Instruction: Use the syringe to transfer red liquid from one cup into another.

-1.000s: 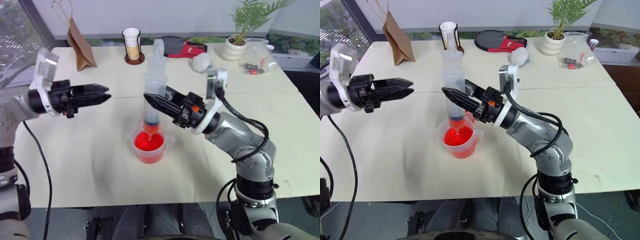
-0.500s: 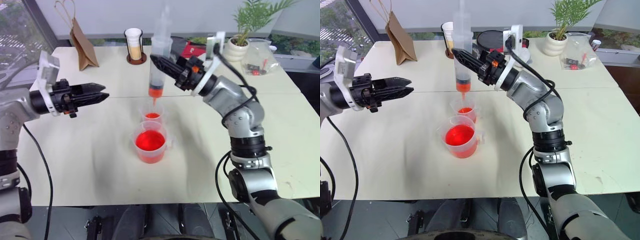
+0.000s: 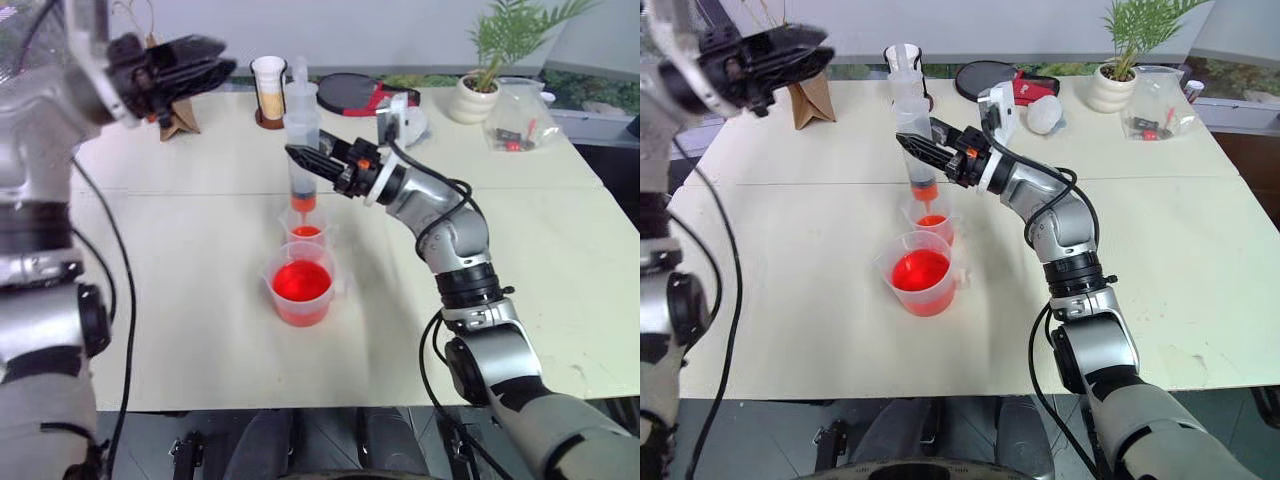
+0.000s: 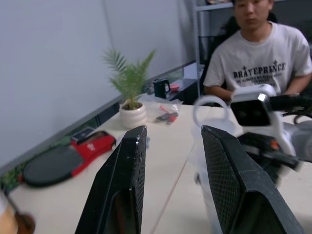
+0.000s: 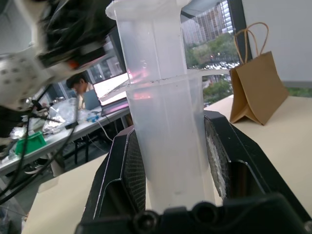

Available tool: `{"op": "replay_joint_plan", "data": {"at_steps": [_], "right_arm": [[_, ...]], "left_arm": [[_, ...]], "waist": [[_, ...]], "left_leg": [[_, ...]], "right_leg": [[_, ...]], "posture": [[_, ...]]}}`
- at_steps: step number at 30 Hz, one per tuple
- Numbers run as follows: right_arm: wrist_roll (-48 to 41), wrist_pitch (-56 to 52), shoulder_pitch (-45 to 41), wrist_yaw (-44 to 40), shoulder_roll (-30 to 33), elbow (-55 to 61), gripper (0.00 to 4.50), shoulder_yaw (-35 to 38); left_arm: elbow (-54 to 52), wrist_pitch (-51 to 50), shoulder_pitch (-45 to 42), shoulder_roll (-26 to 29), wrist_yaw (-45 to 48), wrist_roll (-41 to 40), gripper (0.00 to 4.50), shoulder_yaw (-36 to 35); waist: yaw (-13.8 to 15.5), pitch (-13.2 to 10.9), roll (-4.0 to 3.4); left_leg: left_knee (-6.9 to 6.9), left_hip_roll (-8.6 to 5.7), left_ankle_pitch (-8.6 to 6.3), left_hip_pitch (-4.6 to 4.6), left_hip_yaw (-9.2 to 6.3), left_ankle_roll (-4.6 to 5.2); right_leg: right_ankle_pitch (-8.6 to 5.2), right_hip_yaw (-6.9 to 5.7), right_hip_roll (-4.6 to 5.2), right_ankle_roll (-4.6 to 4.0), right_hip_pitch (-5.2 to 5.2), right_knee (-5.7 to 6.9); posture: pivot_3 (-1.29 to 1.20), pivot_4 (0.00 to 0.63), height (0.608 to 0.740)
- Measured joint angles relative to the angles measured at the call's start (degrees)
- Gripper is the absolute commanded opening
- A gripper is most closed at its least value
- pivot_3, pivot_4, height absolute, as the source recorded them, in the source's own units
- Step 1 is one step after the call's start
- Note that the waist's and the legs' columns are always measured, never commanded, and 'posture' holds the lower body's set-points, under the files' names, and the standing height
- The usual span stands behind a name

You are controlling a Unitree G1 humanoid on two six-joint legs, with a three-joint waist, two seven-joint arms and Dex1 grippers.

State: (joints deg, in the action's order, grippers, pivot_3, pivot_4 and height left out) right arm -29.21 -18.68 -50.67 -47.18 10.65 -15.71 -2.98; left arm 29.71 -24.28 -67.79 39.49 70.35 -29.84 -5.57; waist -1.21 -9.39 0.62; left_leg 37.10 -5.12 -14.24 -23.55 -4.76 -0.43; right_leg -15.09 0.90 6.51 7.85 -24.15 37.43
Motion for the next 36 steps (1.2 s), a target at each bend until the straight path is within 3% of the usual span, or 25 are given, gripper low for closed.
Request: {"op": "replay_joint_plan", "data": {"at_steps": [7,15,27,36], "right_arm": [[1.46,0.36,0.01,-0.36,-0.32,0.01,1.39,0.03],[1.84,0.35,1.17,-0.43,-0.85,0.99,1.39,0.07],[3.24,0.60,1.13,-0.35,-2.33,0.22,1.39,0.11],[3.57,1.71,0.50,-0.48,-2.89,-1.76,1.39,0.18]], "left_arm": [[12.10,8.49,-4.73,-6.36,3.65,5.59,1.79,2.70],[15.90,10.77,-7.19,-8.69,5.55,6.86,1.79,2.49],[15.99,9.41,-7.19,-5.68,8.33,7.41,1.79,2.27],[8.58,3.66,-5.42,-4.22,9.61,5.55,1.79,1.56]], "waist": [[-1.58,0.00,0.00],[-1.95,-0.01,0.00],[-2.31,-0.01,0.01],[-2.37,-0.01,0.00]], "left_leg": [[-0.04,0.02,0.00,-0.03,0.04,0.00],[-0.03,0.02,0.00,-0.04,0.04,0.01],[-0.03,0.02,0.00,-0.04,0.02,0.01],[-0.02,0.02,0.00,-0.04,0.00,0.01]], "right_leg": [[0.00,0.02,-0.01,0.01,-0.13,0.05],[0.00,0.02,-0.01,0.01,-0.14,0.07],[-0.01,0.03,-0.01,0.01,-0.18,0.22],[-0.01,0.04,0.00,0.01,-0.18,0.25]], "posture": [[0.00,0.150,0.739],[0.00,0.150,0.739],[0.00,0.150,0.739],[0.00,0.150,0.739]]}}
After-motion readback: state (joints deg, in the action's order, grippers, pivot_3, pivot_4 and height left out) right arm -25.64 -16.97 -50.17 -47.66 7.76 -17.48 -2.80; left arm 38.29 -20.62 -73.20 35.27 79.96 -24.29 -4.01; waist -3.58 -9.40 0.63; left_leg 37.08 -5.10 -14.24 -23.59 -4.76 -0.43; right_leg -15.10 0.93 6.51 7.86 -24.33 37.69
